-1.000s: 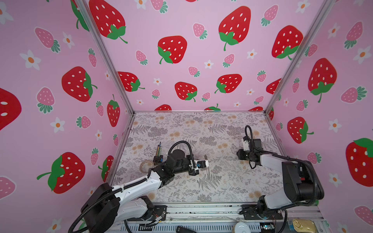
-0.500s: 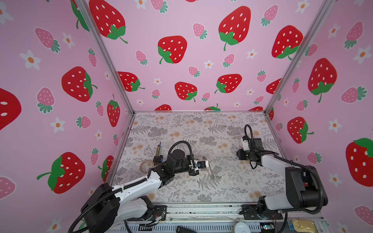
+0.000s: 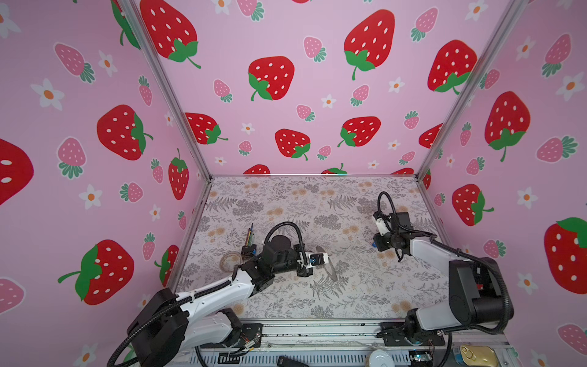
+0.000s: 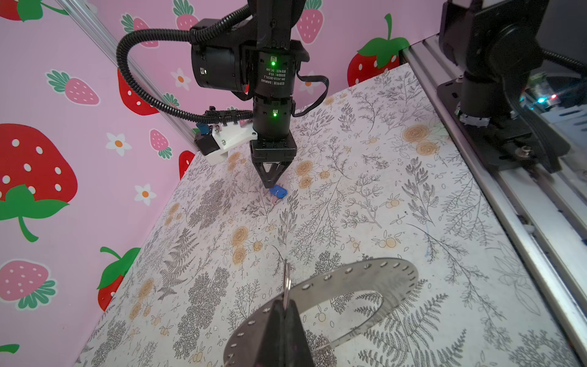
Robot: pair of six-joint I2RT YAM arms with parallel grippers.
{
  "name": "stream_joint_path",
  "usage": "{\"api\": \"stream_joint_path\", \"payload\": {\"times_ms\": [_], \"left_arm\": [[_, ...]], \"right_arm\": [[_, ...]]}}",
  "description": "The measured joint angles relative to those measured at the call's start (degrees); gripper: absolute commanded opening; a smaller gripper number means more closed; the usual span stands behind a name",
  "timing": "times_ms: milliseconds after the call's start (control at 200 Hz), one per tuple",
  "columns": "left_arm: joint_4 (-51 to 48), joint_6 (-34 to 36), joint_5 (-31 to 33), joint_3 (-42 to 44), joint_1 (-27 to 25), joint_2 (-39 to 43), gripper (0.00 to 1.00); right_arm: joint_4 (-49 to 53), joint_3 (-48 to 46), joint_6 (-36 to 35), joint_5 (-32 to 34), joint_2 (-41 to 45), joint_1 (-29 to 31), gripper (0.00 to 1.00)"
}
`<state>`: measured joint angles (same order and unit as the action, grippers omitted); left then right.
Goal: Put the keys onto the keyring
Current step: 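Lift the blue-tagged key with the right gripper and reorient it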
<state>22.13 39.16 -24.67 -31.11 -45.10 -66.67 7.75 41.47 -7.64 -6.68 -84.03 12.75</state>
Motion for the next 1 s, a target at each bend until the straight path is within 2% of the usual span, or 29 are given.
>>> {"api": "stream_joint_path", "payload": {"times_ms": [1001], "left_arm": [[-0.11, 0.04, 0.00, -0.35, 0.00, 0.00, 0.00]], "right_arm": [[1.86, -0.02, -2.75, 3.26, -3.69, 2.51, 0.20]]}}
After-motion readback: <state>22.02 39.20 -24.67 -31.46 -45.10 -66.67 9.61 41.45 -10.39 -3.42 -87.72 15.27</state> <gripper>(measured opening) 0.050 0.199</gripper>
